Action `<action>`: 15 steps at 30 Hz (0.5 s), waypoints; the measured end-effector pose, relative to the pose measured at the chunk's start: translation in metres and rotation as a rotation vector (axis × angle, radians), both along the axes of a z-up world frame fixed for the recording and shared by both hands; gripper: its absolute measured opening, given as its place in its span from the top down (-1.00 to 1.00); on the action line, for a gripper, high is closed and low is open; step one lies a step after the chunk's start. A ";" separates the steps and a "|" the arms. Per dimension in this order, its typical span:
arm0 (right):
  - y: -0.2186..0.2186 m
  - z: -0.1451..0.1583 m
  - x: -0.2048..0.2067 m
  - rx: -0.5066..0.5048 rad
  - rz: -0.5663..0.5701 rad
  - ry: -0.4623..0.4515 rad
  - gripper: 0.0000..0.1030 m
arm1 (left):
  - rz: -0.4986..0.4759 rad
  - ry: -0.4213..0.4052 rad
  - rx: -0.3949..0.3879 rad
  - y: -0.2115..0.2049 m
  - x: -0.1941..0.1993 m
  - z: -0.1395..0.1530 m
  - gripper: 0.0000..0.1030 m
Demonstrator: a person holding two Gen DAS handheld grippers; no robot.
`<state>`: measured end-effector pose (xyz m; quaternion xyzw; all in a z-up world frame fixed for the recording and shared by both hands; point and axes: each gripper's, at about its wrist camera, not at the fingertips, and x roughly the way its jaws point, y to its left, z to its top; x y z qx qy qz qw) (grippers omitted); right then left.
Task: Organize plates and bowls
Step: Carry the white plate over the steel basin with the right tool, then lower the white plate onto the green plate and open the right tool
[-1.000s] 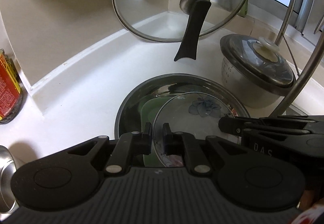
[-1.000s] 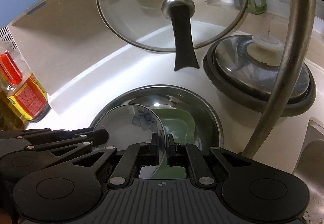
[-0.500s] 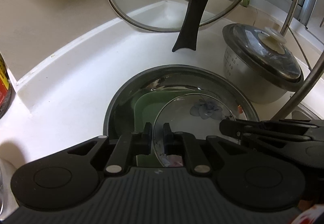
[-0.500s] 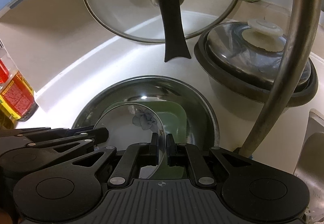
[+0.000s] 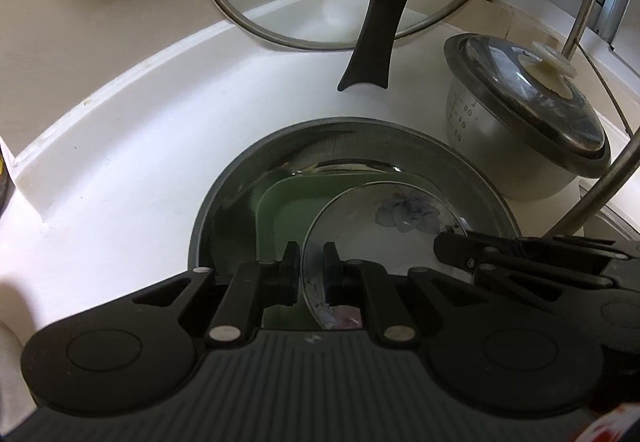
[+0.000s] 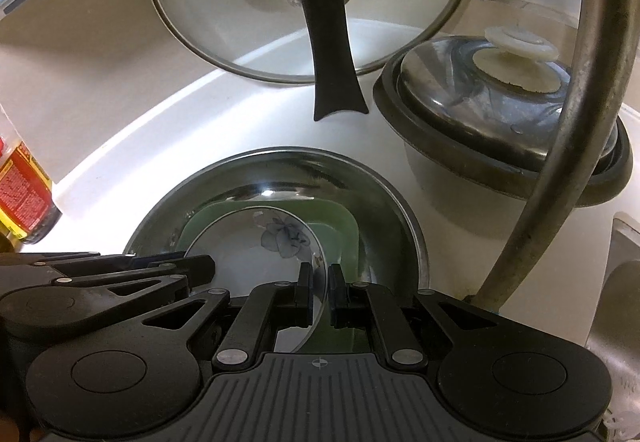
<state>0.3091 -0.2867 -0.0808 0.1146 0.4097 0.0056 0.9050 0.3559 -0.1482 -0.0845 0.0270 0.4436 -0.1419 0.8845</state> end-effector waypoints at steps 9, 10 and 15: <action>-0.003 0.001 -0.011 0.032 0.005 -0.072 0.62 | 0.026 -0.015 -0.008 0.005 -0.002 0.003 0.34; -0.004 0.003 -0.014 0.034 0.005 -0.086 0.47 | 0.027 -0.023 -0.008 0.007 -0.003 0.005 0.33; -0.006 0.014 -0.027 0.028 -0.007 -0.133 -0.02 | 0.035 -0.032 -0.024 0.016 -0.010 0.015 0.21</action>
